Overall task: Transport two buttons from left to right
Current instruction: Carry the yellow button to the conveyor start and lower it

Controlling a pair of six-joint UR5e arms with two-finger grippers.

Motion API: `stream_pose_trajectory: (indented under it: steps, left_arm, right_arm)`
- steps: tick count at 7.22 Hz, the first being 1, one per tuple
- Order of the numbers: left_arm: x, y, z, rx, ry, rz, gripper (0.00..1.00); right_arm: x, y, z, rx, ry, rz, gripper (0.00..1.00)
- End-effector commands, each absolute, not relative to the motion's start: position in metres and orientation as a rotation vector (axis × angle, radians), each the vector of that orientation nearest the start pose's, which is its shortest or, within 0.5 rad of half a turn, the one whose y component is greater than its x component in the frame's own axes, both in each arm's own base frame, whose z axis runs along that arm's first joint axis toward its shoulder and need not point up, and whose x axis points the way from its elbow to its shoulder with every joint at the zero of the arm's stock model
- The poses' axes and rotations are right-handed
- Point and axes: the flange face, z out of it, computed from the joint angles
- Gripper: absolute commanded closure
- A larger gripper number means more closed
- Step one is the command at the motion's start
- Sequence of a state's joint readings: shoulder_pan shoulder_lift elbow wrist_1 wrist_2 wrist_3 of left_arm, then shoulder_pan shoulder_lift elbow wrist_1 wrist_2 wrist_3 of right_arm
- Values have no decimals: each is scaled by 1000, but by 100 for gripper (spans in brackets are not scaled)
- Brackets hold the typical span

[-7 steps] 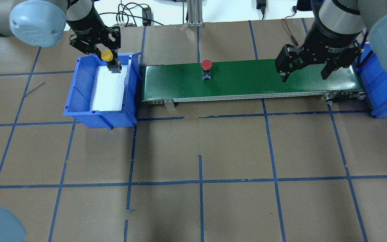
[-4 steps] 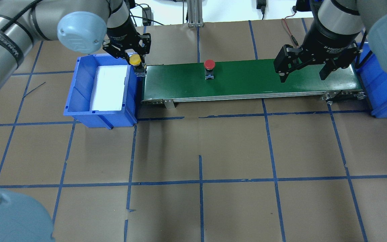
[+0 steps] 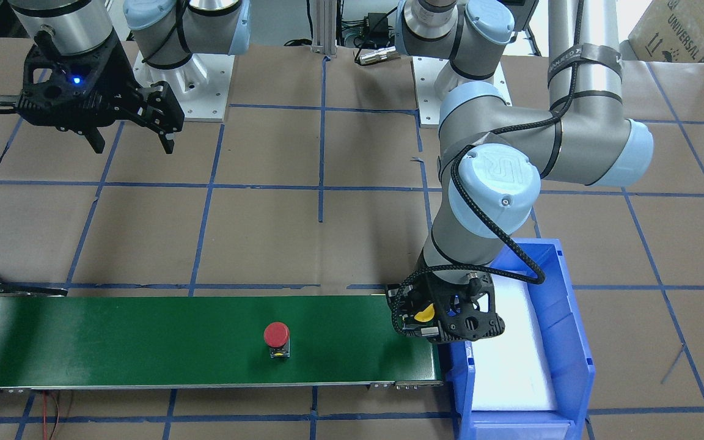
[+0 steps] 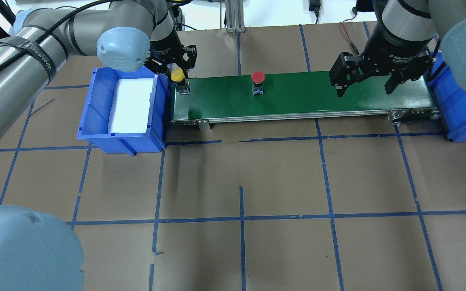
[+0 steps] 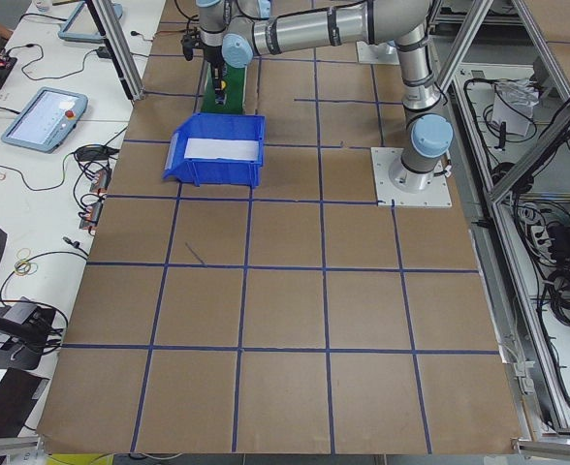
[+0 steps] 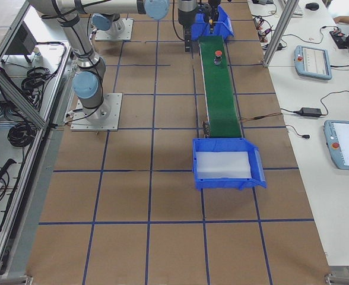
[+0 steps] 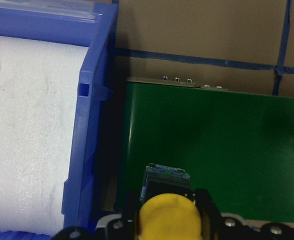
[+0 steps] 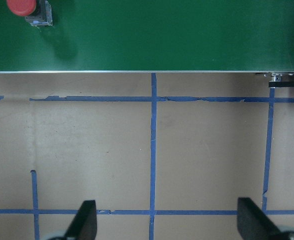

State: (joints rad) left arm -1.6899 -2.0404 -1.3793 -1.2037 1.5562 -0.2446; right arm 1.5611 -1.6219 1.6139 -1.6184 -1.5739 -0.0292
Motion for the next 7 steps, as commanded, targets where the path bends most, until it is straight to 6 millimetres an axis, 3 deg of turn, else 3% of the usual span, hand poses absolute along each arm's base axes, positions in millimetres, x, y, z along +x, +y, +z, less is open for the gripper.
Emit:
stream_pose_trajectory:
  steps: [1, 5, 7]
  left_arm:
    - [-216, -667, 335, -200, 3167, -153, 81]
    - [-220, -679, 331, -197, 3191, -167, 81]
    - [-227, -682, 318, -207, 3194, -163, 81]
  right_arm:
    - [127, -478, 495, -46, 3146, -84, 0]
    - [124, -480, 493, -82, 3134, -77, 0]
    - [123, -480, 493, -94, 3142, -75, 0]
